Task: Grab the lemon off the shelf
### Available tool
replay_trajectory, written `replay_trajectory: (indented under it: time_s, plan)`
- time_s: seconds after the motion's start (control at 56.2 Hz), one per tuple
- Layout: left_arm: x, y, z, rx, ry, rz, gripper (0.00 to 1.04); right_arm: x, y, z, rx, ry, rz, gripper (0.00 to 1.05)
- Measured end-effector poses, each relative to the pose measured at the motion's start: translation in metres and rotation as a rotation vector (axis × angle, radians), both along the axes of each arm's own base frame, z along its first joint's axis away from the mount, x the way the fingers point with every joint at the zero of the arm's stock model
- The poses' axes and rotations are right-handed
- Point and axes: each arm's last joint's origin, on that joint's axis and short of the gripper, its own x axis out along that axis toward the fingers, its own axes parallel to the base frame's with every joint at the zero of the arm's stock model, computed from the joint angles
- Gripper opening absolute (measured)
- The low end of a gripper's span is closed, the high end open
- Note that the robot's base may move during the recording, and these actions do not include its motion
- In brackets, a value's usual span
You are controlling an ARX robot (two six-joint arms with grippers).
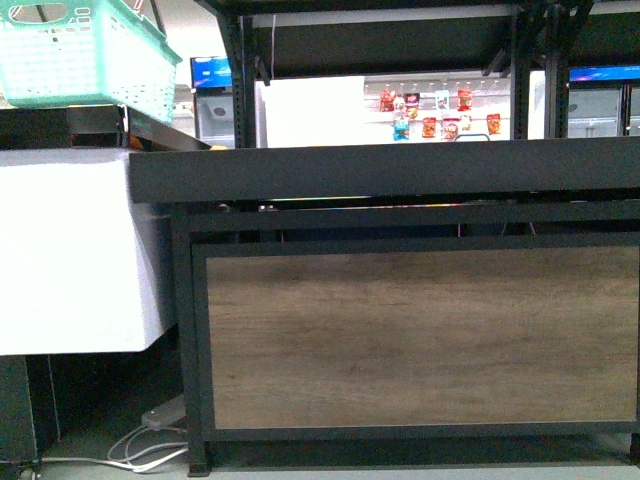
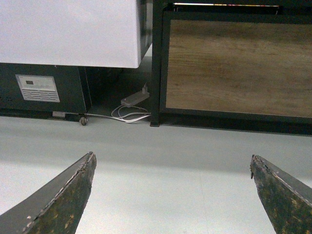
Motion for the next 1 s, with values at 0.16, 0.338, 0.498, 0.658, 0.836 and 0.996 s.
replay_trajectory:
  time_s: [0.16,0.338,0.498,0.658,0.836,0.996]
  plan:
    - [0.0,0.0,0.0,0.0,0.0,0.0,0.97,0.0,0.0,0.0,0.0,0.0,0.0,1.02]
    - [0.0,0.0,0.0,0.0,0.0,0.0,0.97,0.0,0.0,0.0,0.0,0.0,0.0,1.02]
    - [0.0,0.0,0.0,0.0,0.0,0.0,0.97,0.0,0.0,0.0,0.0,0.0,0.0,1.02]
    - [0.0,0.0,0.0,0.0,0.0,0.0,0.97,0.0,0.0,0.0,0.0,0.0,0.0,1.02]
    - [0.0,0.0,0.0,0.0,0.0,0.0,0.97,0.0,0.0,0.0,0.0,0.0,0.0,1.02]
    - [0.0,0.0,0.0,0.0,0.0,0.0,0.97,0.0,0.0,0.0,0.0,0.0,0.0,1.02]
